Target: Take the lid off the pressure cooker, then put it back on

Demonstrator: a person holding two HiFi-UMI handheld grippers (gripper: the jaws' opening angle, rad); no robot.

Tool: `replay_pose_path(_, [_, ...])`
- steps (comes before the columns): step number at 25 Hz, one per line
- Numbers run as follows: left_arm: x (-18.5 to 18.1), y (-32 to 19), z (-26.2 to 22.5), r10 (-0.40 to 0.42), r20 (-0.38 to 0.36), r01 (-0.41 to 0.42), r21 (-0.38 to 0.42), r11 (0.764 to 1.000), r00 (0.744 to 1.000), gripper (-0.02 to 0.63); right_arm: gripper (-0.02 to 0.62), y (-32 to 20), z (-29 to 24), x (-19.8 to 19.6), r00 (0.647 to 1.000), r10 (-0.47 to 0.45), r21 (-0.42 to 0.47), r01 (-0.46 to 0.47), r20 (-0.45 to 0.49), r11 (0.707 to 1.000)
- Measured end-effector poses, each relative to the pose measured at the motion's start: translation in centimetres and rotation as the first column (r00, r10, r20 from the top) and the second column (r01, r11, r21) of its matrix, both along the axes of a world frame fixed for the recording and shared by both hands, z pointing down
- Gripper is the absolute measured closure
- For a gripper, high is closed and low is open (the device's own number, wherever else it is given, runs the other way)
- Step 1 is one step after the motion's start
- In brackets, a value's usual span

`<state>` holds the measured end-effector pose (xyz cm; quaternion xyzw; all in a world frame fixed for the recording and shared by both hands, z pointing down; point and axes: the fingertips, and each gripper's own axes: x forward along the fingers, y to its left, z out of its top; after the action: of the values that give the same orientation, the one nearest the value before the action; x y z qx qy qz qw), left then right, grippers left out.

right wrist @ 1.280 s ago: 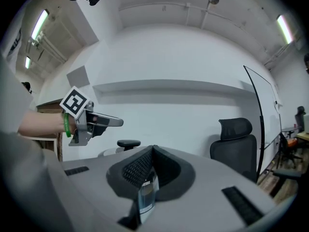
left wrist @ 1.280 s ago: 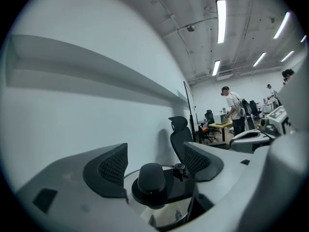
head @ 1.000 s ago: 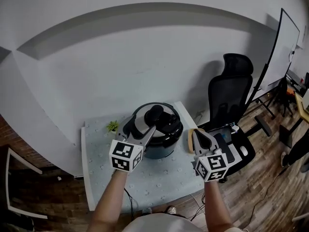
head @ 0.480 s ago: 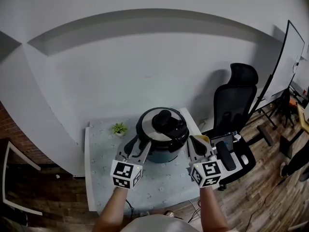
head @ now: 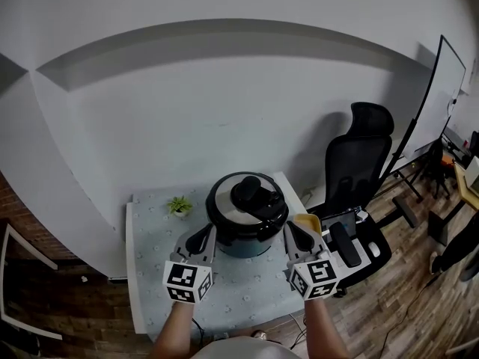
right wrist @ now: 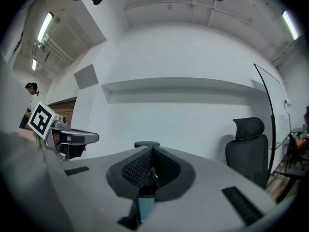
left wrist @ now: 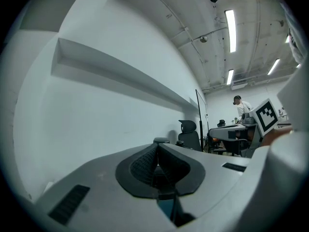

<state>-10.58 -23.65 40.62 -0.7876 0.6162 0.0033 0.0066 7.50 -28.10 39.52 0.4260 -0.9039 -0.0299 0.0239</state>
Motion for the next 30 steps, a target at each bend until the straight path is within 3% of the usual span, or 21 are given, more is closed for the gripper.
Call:
replay_pose_path(19, [1.3,-0.5,1.0,0.054,-0.007,-0.054,-0.043,0.998,0.999,0.589,0.595,0.6,0.3,-0.2,1.0,-0.012,-0.002,0.012,-0.01,1.0])
replay_pose_path(30, [1.0,-1.1,1.2,0.044,-0.004,-0.044,-0.052,0.998,0.999,0.589,0.595,0.2,0.3,0.3,1.0,-0.001,-0.006,0.0,-0.015,1.0])
